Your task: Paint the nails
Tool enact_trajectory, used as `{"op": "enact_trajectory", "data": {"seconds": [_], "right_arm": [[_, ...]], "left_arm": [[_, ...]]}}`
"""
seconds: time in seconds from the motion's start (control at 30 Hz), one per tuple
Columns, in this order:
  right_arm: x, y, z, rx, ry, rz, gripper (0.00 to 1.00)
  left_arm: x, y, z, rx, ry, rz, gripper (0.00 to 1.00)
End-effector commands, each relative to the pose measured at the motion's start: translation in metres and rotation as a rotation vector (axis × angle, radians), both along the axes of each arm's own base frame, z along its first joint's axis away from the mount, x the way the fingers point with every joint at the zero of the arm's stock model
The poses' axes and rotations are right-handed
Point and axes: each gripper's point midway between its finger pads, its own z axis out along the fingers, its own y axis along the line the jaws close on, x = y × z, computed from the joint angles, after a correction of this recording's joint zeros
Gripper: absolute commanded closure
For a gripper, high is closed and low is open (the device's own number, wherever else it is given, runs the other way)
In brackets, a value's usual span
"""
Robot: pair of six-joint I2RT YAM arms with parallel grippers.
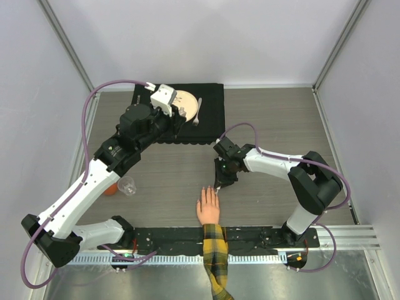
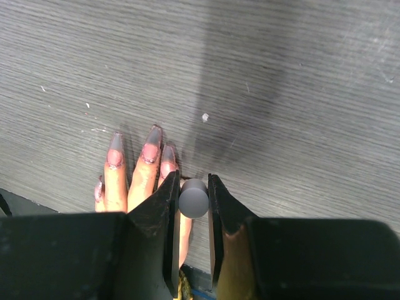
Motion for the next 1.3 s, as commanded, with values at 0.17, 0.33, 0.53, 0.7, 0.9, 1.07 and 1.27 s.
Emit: {"op": "enact_trajectory", "data": {"seconds": [0.17, 0.33, 0.53, 0.7, 0.9, 1.07, 1.27], "right_arm": [[-0.003, 0.003, 0.014, 0.044, -0.033, 0.008, 0.99], [-0.004, 0.006, 0.018, 0.058, -0.043, 0.020, 0.99], [-0.008, 0.006, 0.017, 0.059, -0.036, 0.022, 0.99], [-0.010, 0.004, 0.016, 0.056, -0.031, 0.019, 0.99], [-0.010, 0.001, 0.016, 0.049, -0.037, 0.014, 0.99], [-0.007, 0.000, 0.019, 0.046, -0.053, 0.010, 0.99], [-0.002, -0.008, 0.027, 0.008, -0.090, -0.004, 0.99]], "left_arm": [[-0.002, -0.001, 0.036, -0.076, -0.082, -0.007, 1.00], [-0.003, -0.002, 0.037, -0.083, -0.081, -0.008, 1.00], [-0.004, -0.001, 0.039, -0.089, -0.080, -0.006, 1.00], [-0.004, -0.001, 0.038, -0.089, -0.076, -0.007, 1.00], [-0.005, -0.001, 0.040, -0.100, -0.078, -0.006, 1.00], [-0.005, -0.001, 0.040, -0.105, -0.074, -0.004, 1.00], [-0.007, 0.002, 0.043, -0.111, -0.079, 0.003, 1.00]]}}
